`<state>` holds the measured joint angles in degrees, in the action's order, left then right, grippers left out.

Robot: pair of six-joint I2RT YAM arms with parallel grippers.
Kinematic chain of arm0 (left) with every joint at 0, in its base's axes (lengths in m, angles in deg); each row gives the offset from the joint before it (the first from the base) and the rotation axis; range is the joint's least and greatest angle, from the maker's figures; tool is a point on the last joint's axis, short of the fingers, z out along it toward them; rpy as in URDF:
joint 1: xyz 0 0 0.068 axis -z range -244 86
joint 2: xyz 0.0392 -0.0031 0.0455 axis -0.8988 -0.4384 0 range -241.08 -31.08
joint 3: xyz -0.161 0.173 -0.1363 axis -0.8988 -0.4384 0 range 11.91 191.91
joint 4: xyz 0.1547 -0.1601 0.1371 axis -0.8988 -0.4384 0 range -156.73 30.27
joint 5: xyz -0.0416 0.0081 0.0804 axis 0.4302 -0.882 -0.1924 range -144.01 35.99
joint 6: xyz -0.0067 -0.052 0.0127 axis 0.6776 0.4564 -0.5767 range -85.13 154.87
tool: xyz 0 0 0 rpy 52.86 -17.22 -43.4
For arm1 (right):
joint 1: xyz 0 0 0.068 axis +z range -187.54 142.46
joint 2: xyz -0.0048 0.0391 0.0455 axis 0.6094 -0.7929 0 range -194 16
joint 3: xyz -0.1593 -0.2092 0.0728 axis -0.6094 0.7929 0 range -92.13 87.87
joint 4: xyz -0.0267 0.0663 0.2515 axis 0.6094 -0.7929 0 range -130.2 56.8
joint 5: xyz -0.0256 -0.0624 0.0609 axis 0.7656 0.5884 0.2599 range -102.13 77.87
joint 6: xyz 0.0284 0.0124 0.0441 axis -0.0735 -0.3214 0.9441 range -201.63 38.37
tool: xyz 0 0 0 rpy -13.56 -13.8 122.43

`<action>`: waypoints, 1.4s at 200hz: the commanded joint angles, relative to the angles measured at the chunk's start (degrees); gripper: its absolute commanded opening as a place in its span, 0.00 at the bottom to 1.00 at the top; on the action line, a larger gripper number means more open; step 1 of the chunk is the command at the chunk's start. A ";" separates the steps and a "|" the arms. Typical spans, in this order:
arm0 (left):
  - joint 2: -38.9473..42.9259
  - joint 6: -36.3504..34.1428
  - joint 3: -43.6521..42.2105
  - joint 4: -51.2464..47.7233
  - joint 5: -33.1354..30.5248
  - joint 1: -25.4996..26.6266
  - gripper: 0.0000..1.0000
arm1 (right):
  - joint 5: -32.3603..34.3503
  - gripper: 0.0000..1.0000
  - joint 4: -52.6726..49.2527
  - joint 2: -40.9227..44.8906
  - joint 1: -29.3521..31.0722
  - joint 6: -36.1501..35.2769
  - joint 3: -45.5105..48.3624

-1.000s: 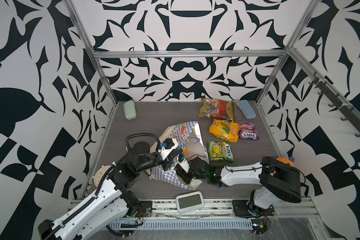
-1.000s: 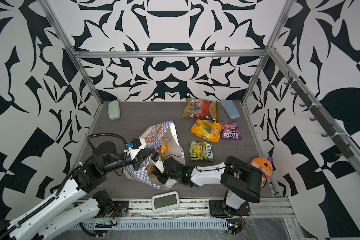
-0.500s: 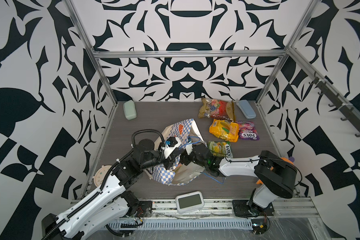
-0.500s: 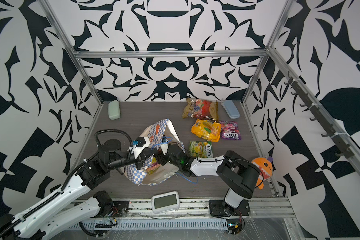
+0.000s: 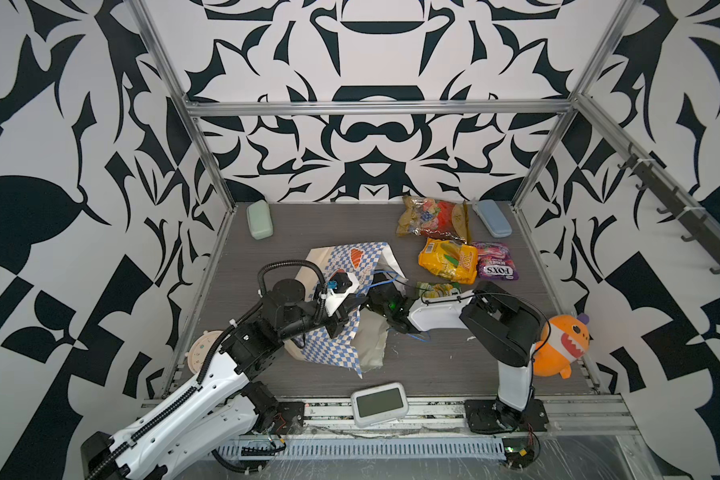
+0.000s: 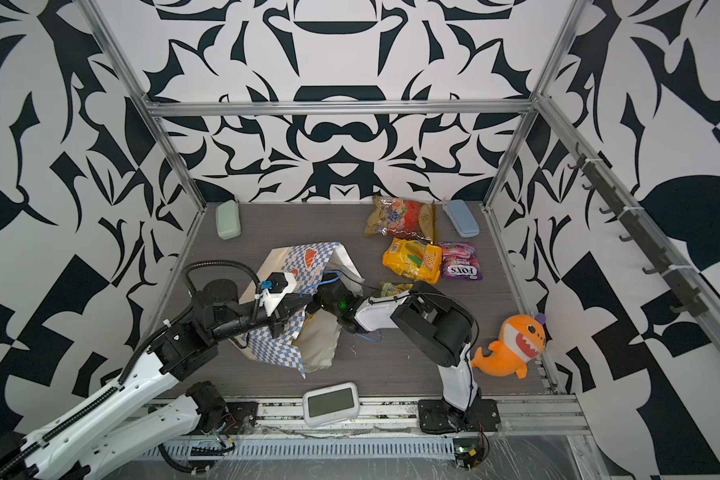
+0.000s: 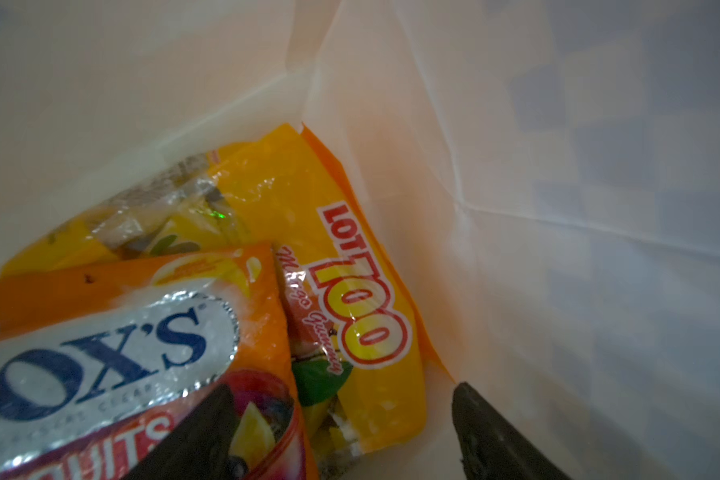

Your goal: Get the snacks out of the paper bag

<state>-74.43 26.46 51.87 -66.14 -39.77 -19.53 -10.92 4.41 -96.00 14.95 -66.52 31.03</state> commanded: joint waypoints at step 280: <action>8.23 -0.94 -11.05 12.51 -12.18 -0.35 0.00 | -14.99 0.01 13.34 11.88 -2.31 8.33 14.75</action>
<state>-66.72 25.59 41.36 -54.41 -52.09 -19.68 -28.29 19.40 -87.48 12.63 -55.83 46.29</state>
